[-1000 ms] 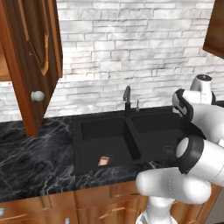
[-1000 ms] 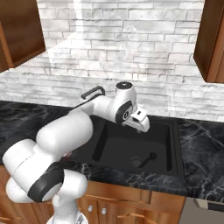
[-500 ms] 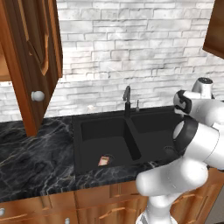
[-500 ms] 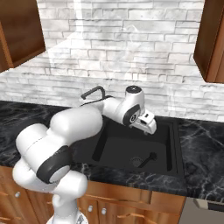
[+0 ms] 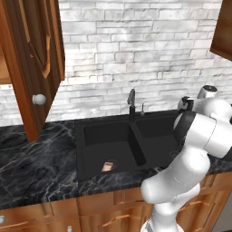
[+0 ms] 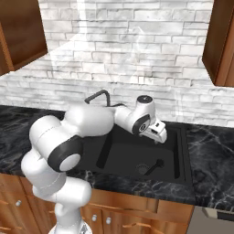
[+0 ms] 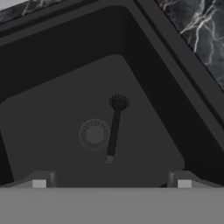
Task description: Pick up the dish brush and bar soap from the sink, and place them back in the cabinet, and close the cabinet doors.
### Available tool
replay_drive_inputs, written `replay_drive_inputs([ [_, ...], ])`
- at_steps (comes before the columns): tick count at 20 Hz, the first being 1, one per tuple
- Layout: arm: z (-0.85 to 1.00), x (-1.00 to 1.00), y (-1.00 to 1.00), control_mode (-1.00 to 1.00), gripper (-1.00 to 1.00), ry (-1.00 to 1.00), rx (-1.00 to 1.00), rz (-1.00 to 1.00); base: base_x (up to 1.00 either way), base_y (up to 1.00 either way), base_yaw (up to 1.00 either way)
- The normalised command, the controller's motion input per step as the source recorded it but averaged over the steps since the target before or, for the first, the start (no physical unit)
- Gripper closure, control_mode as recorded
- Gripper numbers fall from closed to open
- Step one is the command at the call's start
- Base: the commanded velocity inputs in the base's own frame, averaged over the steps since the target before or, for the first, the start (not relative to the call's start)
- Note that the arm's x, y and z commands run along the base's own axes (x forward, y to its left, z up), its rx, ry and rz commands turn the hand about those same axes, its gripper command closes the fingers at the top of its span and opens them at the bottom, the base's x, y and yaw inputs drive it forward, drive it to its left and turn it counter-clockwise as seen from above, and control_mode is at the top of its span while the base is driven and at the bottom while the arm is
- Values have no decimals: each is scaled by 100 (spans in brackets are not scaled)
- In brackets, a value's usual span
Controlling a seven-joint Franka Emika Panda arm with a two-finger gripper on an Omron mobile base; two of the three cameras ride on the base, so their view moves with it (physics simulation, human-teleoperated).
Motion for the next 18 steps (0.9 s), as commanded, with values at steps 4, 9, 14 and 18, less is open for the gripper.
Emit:
replay_drive_inputs([
  [4,-35,21,-18,-100,-100,0,0,0,0,0,0],
  [9,-35,13,-9,-100,-100,0,0,0,0,0,0],
  [14,-33,4,-1,-100,-100,0,0,0,0,0,0],
  [18,-21,0,-3,-100,-100,0,1,0,0,0,0],
])
